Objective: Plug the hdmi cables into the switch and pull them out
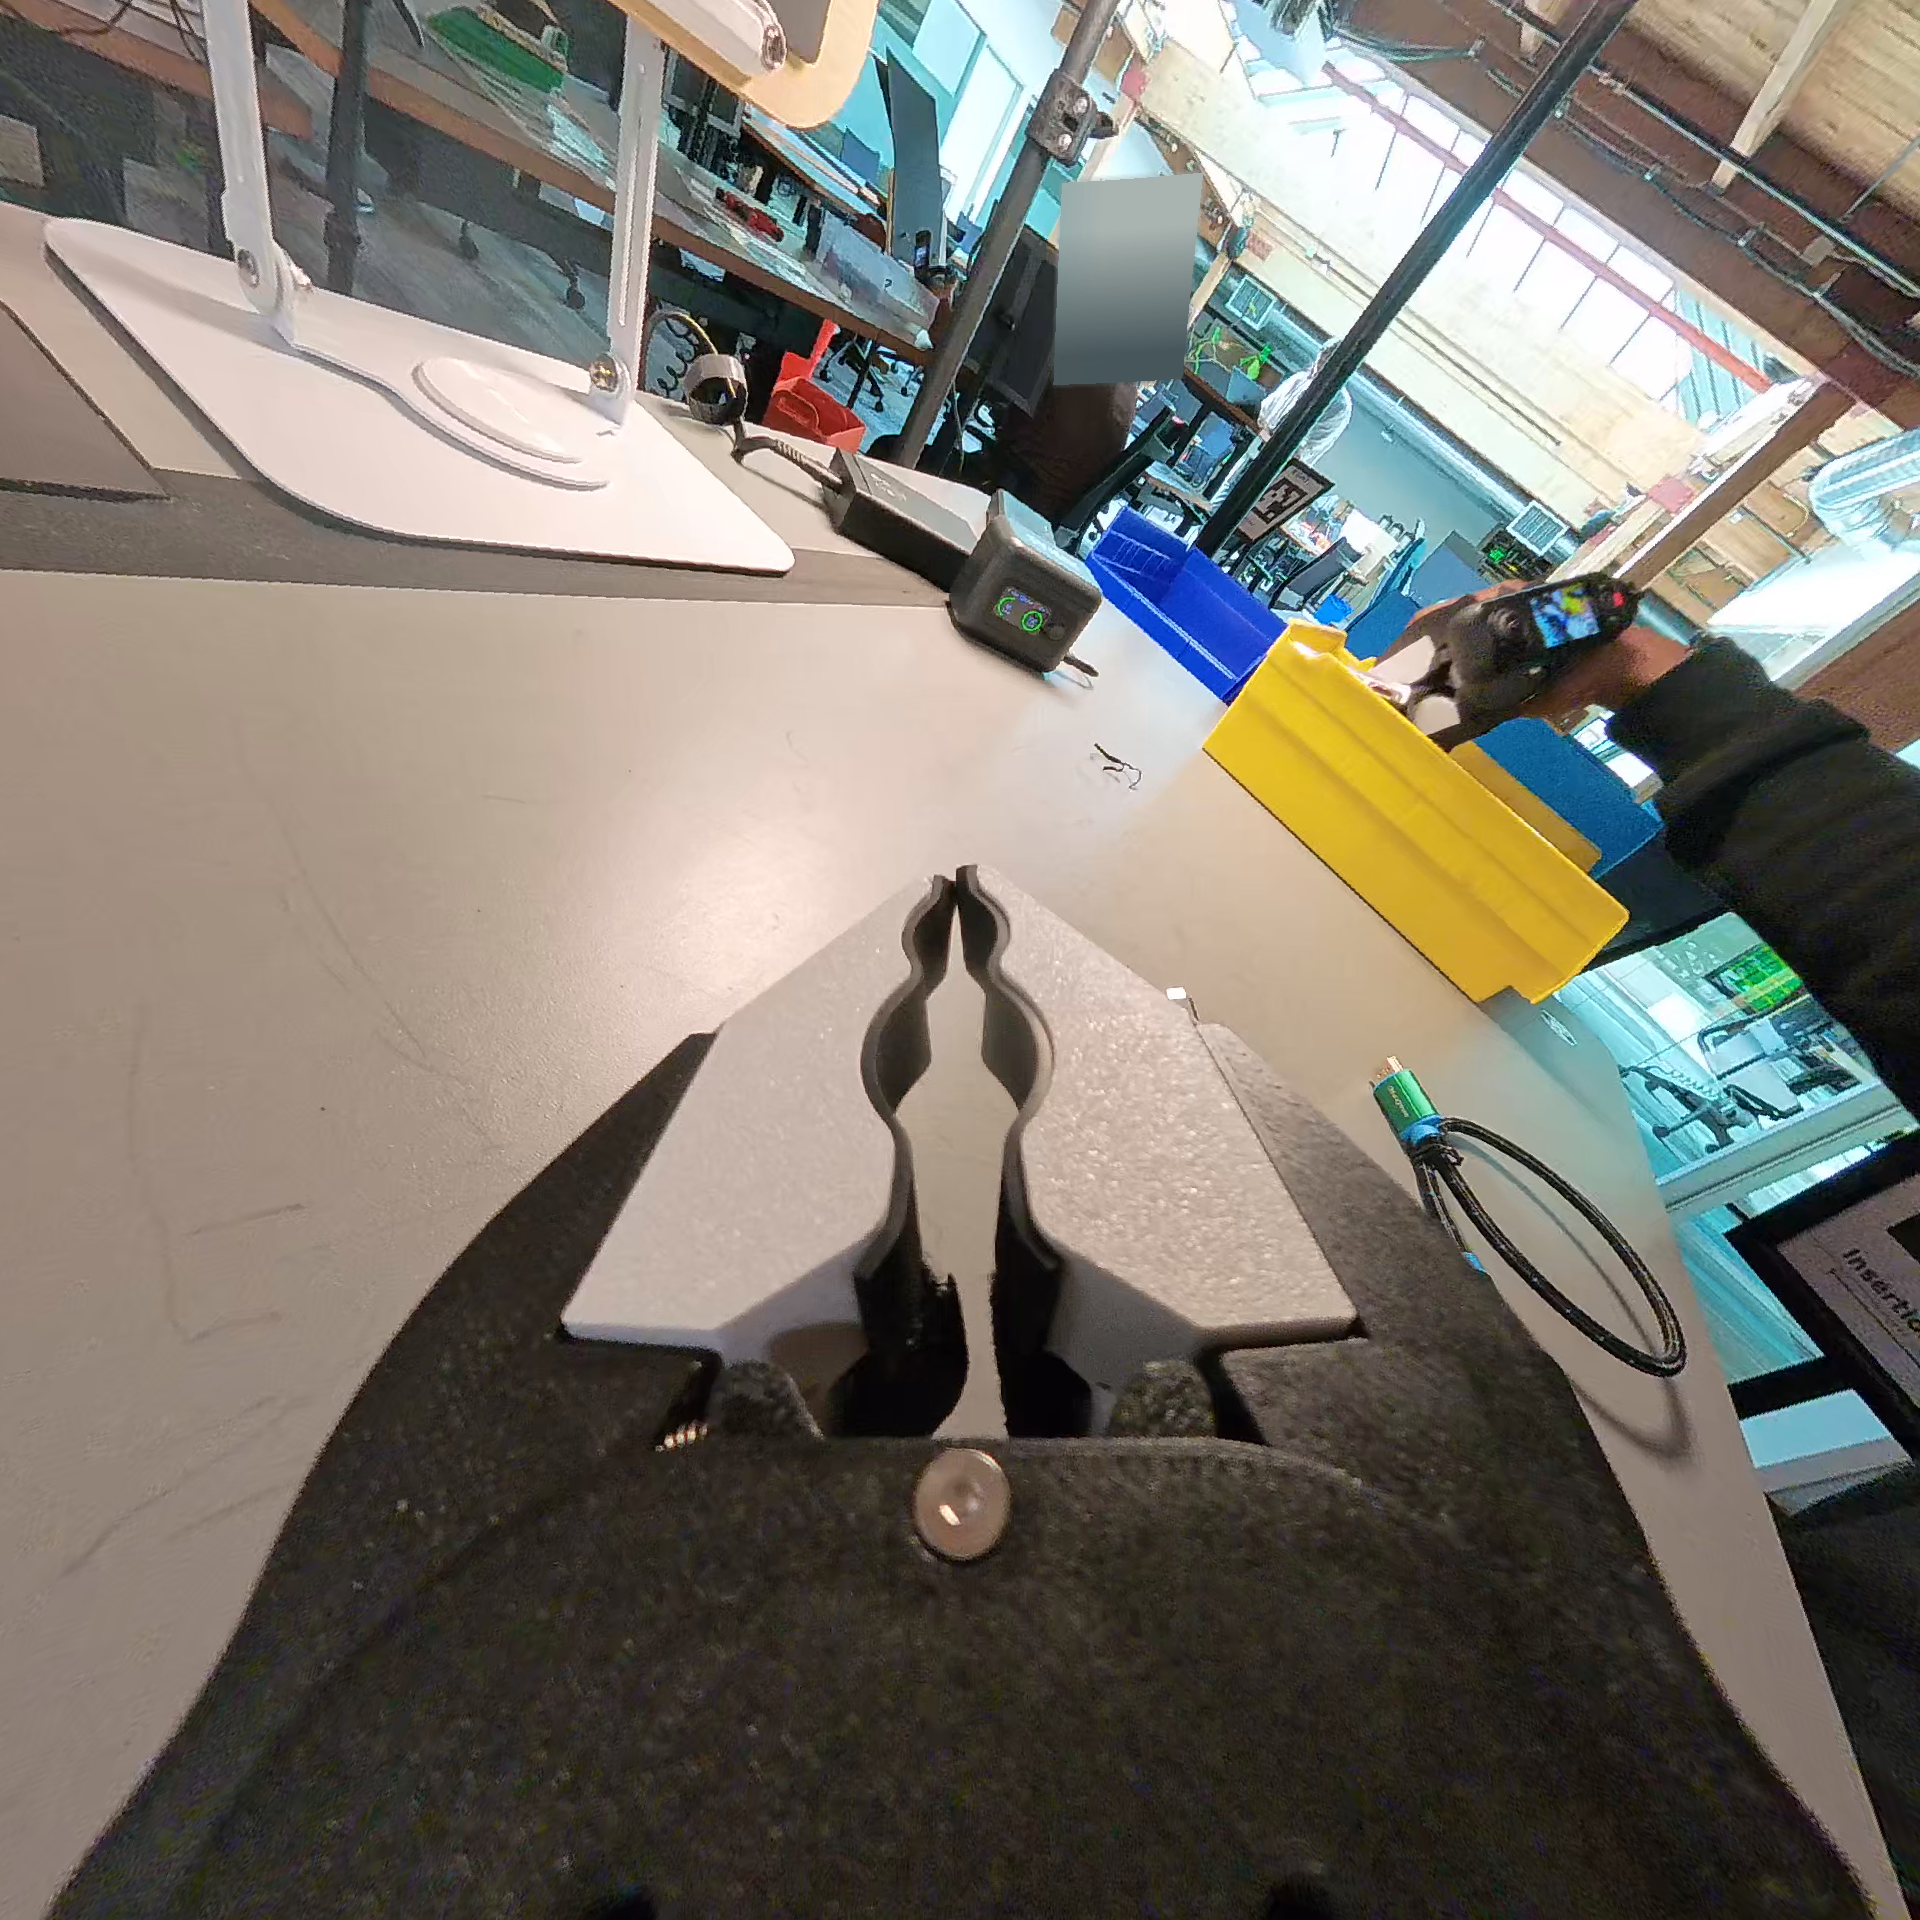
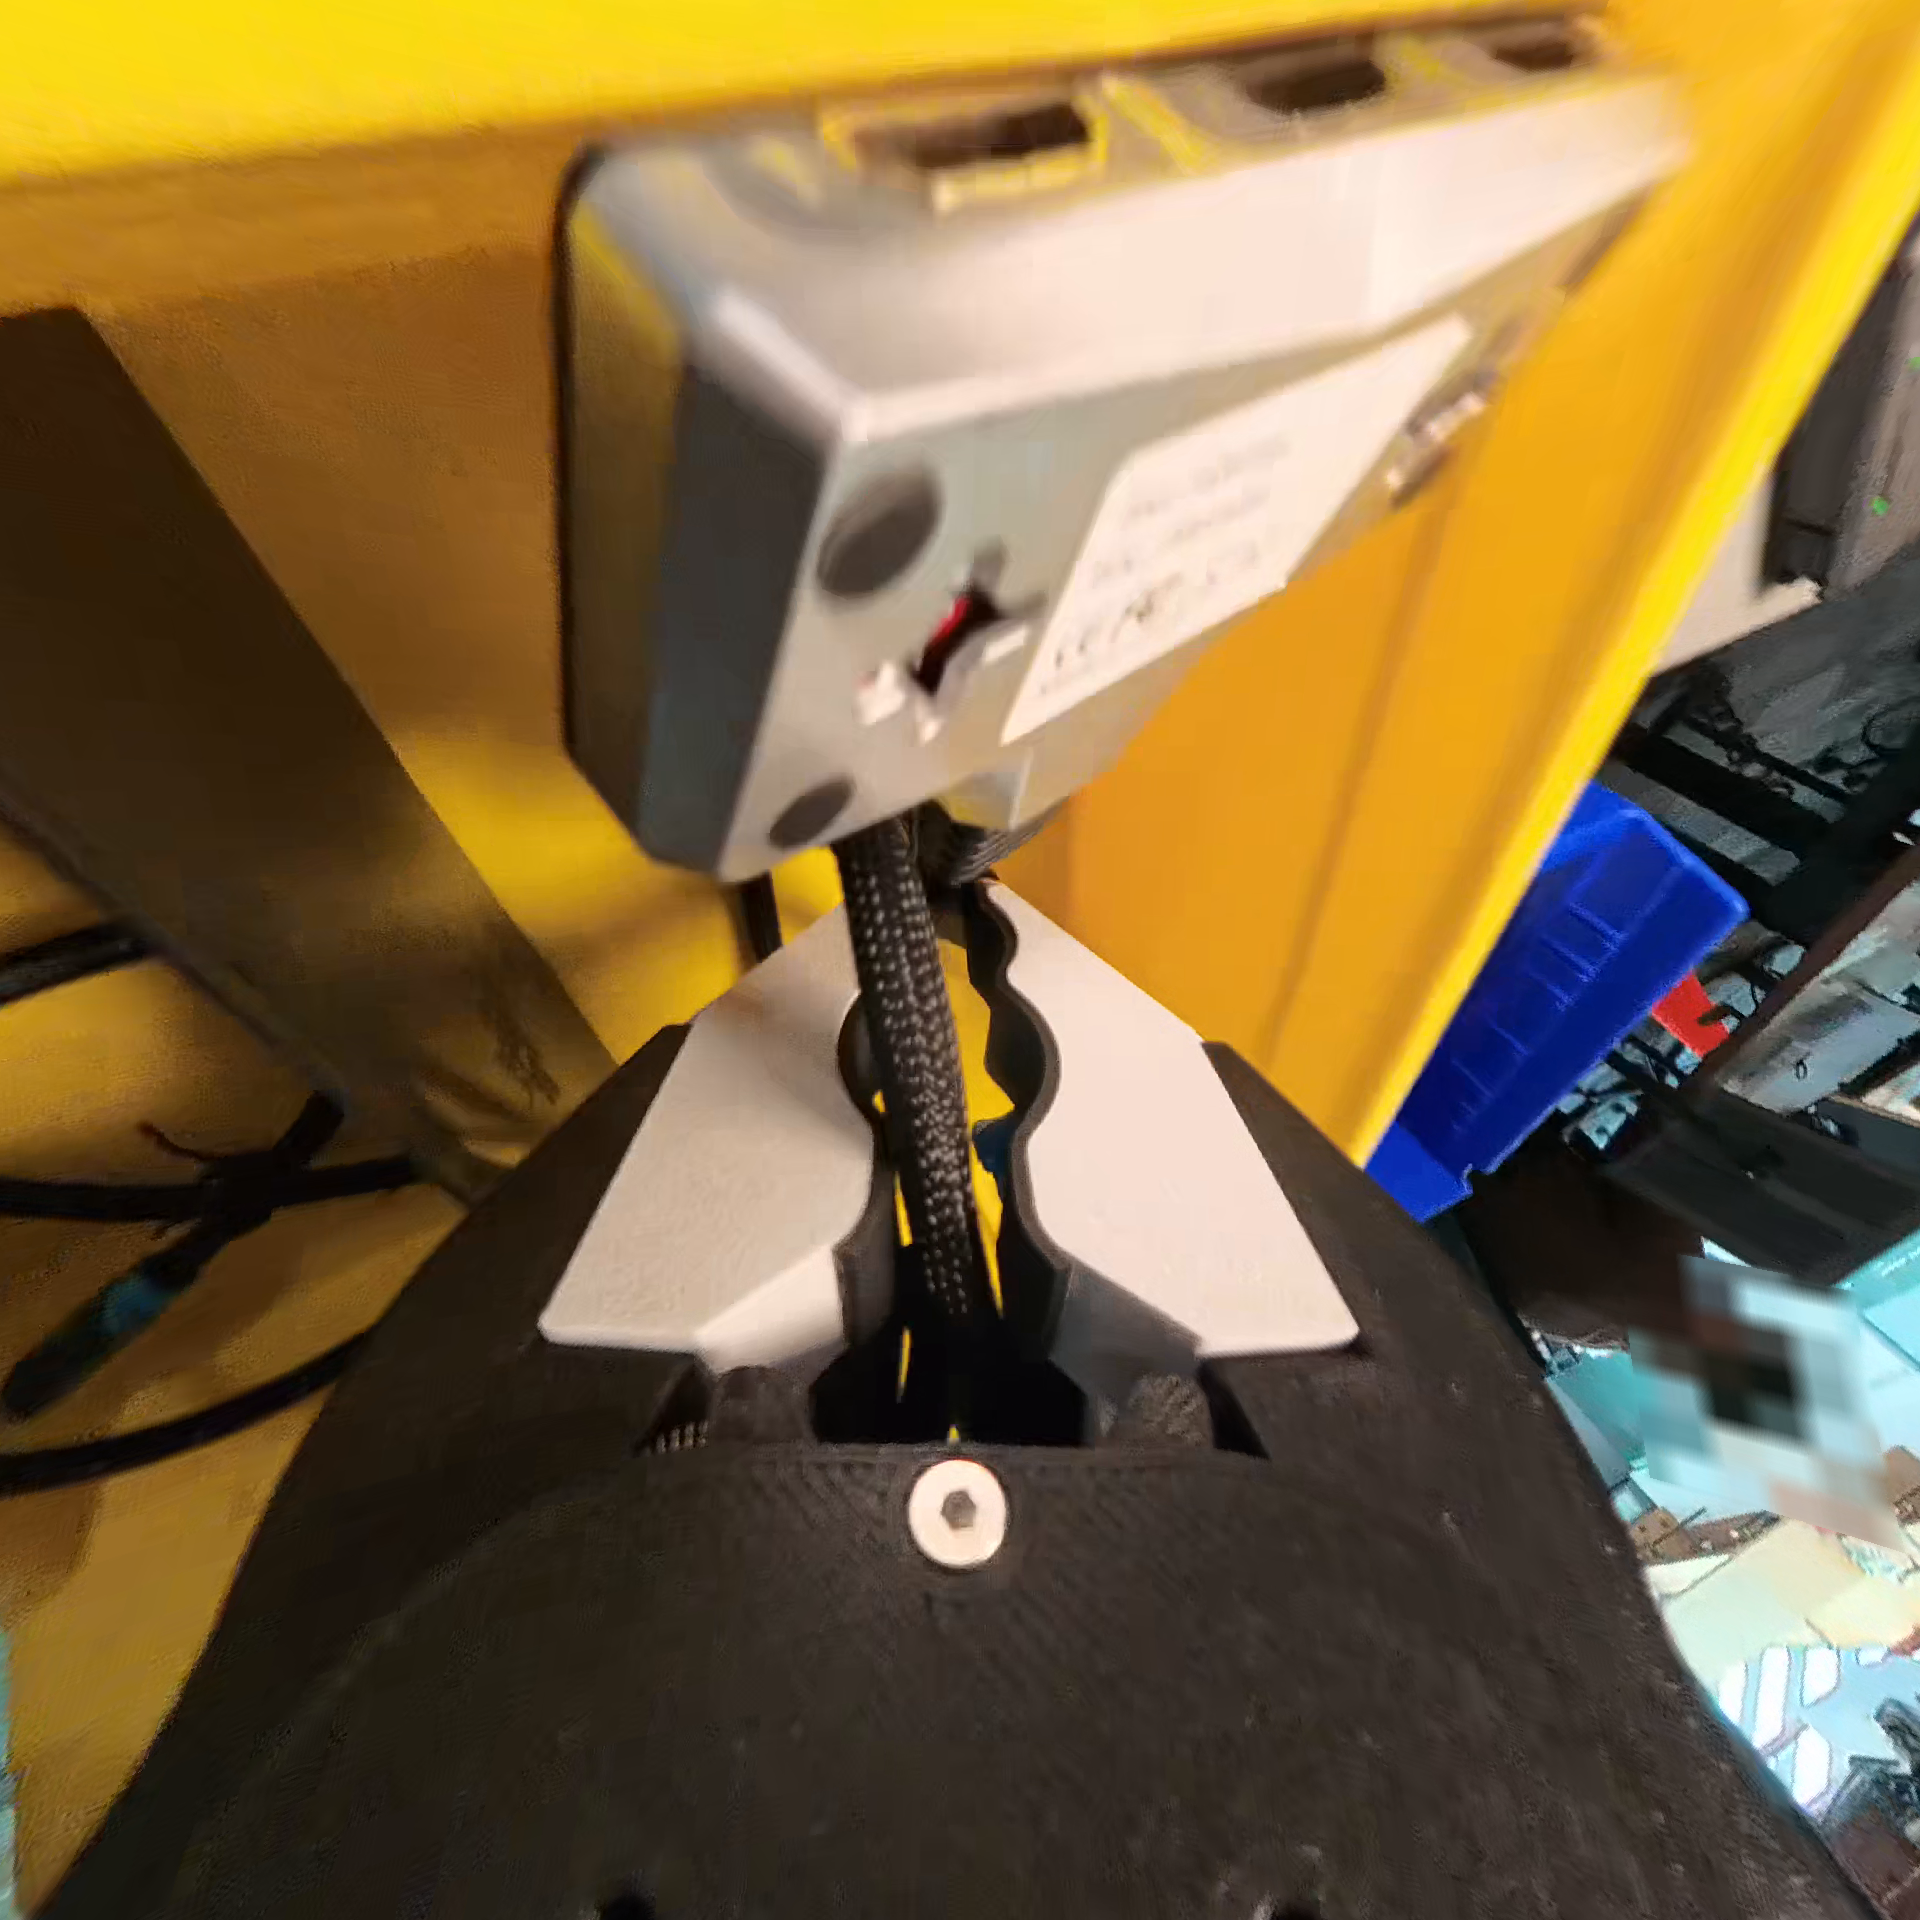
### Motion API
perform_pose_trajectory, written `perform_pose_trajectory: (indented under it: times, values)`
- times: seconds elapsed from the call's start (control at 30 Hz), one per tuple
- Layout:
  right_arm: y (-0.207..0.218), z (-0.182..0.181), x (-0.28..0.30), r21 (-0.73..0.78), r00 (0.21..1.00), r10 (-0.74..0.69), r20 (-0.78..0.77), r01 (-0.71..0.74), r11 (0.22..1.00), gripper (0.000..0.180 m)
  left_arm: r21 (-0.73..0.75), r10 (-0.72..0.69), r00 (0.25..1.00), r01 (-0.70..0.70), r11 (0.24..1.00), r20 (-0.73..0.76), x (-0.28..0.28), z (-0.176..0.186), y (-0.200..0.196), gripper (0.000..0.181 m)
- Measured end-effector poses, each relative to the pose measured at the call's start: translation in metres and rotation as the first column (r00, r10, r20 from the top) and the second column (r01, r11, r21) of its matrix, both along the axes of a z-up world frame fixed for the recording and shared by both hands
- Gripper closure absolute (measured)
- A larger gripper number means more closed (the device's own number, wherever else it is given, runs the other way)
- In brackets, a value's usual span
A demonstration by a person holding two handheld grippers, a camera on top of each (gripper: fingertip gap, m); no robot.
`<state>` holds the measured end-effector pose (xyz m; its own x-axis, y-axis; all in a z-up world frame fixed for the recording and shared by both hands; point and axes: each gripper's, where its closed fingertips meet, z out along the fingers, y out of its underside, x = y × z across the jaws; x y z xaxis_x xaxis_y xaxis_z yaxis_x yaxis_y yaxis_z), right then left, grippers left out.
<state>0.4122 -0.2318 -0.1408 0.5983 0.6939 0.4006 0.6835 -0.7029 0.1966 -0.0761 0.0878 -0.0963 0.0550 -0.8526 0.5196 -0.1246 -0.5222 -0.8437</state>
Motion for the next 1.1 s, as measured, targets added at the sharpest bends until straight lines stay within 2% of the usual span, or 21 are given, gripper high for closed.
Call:
perform_pose_trajectory:
  times: [0.17, 0.3, 0.47, 0.63, 0.77, 0.87, 0.93, 1.0, 1.1]
  values:
    - [0.004, -0.005, -0.002, -0.049, 1.000, -0.004, -0.006, 0.004, 0.999, 0.167, -0.009, 0.002, 1.000, -0.001, 1.000, 0.003, 0.000, 0.000, 0.001, 0.180]
    - [0.009, 0.019, -0.010, 0.018, 0.993, -0.076, -0.095, 0.078, 0.997, 0.132, -0.016, 0.001, 1.000, -0.001, 1.000, 0.004, 0.000, 0.000, 0.002, 0.179]
    - [0.002, 0.062, -0.016, 0.087, 0.979, -0.141, -0.147, 0.154, 0.984, 0.112, -0.020, -0.005, 1.000, 0.005, 1.000, -0.004, 0.000, -0.002, 0.000, 0.178]
    - [-0.001, 0.100, -0.026, 0.181, 0.983, -0.145, -0.114, 0.164, 0.970, 0.108, -0.011, -0.022, 1.000, 0.022, 1.000, -0.021, 0.003, -0.004, -0.005, 0.177]
    - [0.003, 0.136, -0.050, 0.296, 0.994, -0.106, 0.019, 0.095, 0.951, 0.110, 0.004, -0.043, 0.998, 0.043, 0.999, -0.035, 0.005, -0.005, -0.011, 0.172]
    - [0.011, 0.150, -0.099, 0.366, 0.999, -0.018, 0.043, 0.001, 0.931, 0.113, 0.006, -0.094, 0.994, 0.094, 0.996, -0.056, 0.008, -0.008, -0.022, 0.164]
    - [0.019, 0.143, -0.150, 0.383, 0.996, 0.088, -0.004, -0.080, 0.920, 0.115, 0.009, -0.129, 0.988, 0.130, 0.991, -0.084, 0.011, -0.012, -0.030, 0.159]
    - [0.030, 0.125, -0.209, 0.393, 0.973, 0.217, -0.073, -0.172, 0.903, 0.118, 0.021, -0.150, 0.983, 0.153, 0.988, -0.108, 0.014, -0.015, -0.037, 0.157]
    - [0.047, 0.083, -0.302, 0.401, 0.893, 0.393, -0.218, -0.285, 0.870, 0.123, 0.044, -0.164, 0.978, 0.171, 0.984, -0.133, 0.016, -0.018, -0.044, 0.156]
